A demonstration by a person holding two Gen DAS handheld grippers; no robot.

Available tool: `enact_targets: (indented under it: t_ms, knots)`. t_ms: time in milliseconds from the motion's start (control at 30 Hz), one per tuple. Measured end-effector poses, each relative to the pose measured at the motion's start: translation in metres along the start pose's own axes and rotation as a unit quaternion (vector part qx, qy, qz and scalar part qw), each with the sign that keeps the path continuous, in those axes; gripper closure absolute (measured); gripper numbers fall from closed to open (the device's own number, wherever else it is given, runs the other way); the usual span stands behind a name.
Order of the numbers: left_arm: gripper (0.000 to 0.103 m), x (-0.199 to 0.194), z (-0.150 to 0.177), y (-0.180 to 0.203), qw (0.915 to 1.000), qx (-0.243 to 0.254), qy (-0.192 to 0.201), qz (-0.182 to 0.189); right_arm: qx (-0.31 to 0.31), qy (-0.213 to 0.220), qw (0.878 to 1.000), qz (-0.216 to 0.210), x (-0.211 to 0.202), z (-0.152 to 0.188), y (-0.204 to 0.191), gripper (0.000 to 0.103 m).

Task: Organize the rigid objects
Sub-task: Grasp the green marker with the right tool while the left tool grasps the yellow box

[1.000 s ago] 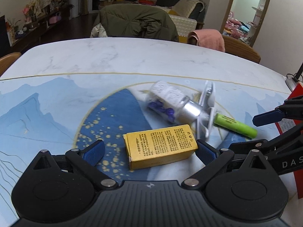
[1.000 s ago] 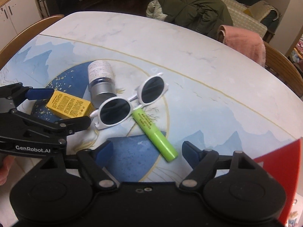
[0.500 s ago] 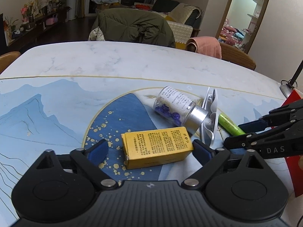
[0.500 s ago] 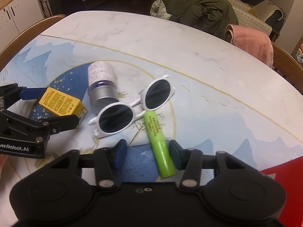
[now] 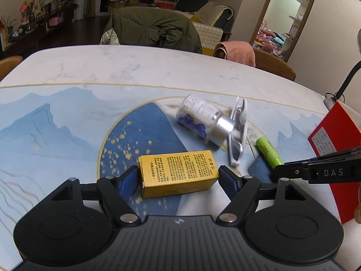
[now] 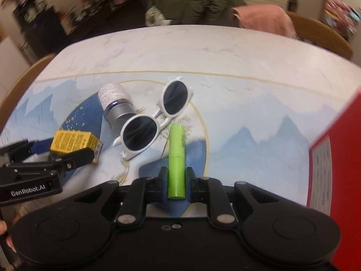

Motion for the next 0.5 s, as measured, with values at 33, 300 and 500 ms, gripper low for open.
enact_targets:
  t_ms: [33, 300, 500]
  knots:
    - [0.026, -0.003, 0.003, 0.000, 1.0000, -0.001, -0.002, 0.002, 0.008, 0.000, 1.000, -0.002, -0.003, 0.004, 0.000, 0.088]
    - [0.027, -0.032, 0.023, 0.013, 0.9996, 0.003, -0.015, 0.024, 0.041, 0.021, 0.999, -0.015, -0.040, 0.024, -0.013, 0.088]
    - [0.028, -0.051, 0.035, 0.032, 0.9985, 0.031, -0.018, 0.042, 0.057, 0.040, 0.997, -0.026, -0.076, 0.037, -0.022, 0.088]
Point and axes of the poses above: each gripper's, at about its wrist camera, not at the fingertips, and x roughly the way its jaws point, y to its right, z to its underside, the point moved 10 cm from there along x, roughly the way its jaws point, and after that the axes turned 13 degrees about -x, right-handed, at the moved point
